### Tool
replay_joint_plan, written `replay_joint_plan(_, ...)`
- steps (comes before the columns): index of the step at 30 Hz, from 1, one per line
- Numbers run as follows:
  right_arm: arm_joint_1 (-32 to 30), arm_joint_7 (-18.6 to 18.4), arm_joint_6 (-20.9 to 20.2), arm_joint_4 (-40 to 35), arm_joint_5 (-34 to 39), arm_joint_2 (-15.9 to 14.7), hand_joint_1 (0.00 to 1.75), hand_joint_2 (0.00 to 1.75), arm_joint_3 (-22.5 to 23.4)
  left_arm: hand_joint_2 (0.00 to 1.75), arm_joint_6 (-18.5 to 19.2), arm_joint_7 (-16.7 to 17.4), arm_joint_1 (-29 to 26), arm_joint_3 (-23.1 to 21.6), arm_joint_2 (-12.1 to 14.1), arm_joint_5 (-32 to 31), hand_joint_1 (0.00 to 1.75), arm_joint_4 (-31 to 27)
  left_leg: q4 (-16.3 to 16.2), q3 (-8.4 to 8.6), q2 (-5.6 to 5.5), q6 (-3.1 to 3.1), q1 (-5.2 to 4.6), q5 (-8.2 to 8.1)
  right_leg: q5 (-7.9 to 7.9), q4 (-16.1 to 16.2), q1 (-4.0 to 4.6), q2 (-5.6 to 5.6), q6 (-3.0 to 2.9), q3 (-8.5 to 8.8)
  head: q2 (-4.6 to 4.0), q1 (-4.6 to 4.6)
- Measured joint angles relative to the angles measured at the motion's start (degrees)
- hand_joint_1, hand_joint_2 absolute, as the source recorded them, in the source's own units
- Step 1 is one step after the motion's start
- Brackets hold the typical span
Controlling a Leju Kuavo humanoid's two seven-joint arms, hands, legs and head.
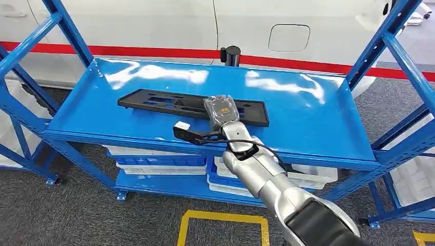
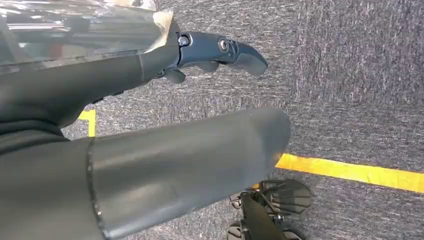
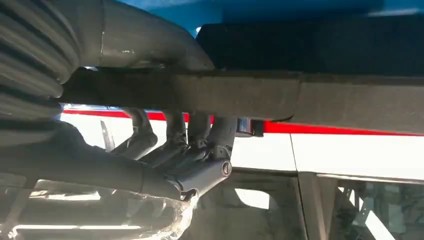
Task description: Take the parts from the cabinet and place them on the table.
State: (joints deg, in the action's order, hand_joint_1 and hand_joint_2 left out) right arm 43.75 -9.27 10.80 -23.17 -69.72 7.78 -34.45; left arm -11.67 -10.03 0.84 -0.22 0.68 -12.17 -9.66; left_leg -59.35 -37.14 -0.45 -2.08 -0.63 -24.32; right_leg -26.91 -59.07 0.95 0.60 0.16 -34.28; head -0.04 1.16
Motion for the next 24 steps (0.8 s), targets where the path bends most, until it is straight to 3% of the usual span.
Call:
replay_joint_plan(23, 0.0, 2.0, 3.7, -0.4, 1.0, 0.1, 1.75, 1.75, 0.8, 0.0, 1.0, -0.6, 0.0, 0.0, -0.2, -0.4, 0.0, 0.0, 0.0, 0.0, 0.01, 0.0, 0.0, 0.0, 0.0, 0.0, 0.0, 0.01, 0.0, 0.0, 0.02, 0.0)
replay_joint_plan(24, -0.1, 2.8, 4.3, -0.7, 1.6, 0.1, 1.75, 1.75, 1.1, 1.75, 1.1, -0.7, 0.0, 0.0, -0.2, -0.3, 0.0, 0.0, 0.0, 0.0, 0.01, 0.0, 0.0, 0.0, 0.0, 0.0, 0.0, 0.01, 0.01, -0.01, 0.02, 0.0)
